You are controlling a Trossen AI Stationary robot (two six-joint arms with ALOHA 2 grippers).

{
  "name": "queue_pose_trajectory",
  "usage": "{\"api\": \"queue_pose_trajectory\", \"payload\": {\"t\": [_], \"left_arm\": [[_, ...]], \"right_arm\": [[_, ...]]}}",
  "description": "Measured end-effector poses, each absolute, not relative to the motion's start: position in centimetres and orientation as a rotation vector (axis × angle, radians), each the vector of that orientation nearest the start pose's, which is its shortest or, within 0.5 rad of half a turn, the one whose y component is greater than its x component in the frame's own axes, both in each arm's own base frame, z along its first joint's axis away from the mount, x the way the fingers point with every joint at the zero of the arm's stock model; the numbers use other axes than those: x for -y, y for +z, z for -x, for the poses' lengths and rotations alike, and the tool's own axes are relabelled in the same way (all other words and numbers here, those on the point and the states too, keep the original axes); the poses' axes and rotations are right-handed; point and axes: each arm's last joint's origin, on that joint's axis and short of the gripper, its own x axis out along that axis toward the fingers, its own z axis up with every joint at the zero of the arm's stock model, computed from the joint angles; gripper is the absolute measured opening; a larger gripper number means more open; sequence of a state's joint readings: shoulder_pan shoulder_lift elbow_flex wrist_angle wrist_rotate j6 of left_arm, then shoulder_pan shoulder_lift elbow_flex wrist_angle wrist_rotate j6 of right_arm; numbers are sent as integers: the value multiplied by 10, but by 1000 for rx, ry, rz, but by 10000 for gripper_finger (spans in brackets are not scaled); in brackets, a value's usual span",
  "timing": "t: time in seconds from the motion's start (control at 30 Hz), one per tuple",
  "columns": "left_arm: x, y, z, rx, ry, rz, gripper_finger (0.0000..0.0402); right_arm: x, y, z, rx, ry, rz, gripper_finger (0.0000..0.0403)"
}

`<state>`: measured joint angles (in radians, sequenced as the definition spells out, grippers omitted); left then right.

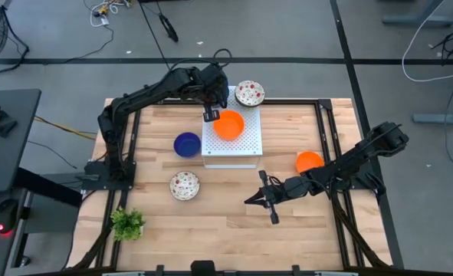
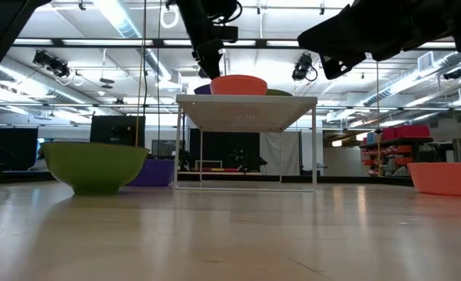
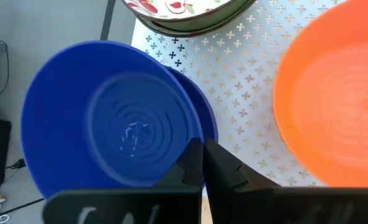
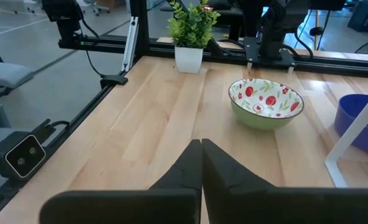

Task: Pick & Place Mini bowls
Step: Stack the blue bowl on the other blue bowl on the shelf

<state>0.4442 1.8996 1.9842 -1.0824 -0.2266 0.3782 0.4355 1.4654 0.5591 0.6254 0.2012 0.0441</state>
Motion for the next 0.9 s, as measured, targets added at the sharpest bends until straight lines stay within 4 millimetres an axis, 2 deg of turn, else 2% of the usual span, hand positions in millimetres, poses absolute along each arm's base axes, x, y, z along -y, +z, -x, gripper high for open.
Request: {"api": "queue_pose_trajectory", "payload": {"t": [0.4, 0.6, 0.9], "left_arm": [[-179, 341, -355, -1127, 421, -197, 16], [-180, 341, -356, -1115, 434, -197, 19], [-180, 341, -357, -1108, 440, -190, 69]], "right_arm": [[-114, 183, -259, -273, 227, 45, 4], [-114, 183, -259, -273, 227, 46, 4], [-114, 183, -259, -274, 227, 46, 4]]}}
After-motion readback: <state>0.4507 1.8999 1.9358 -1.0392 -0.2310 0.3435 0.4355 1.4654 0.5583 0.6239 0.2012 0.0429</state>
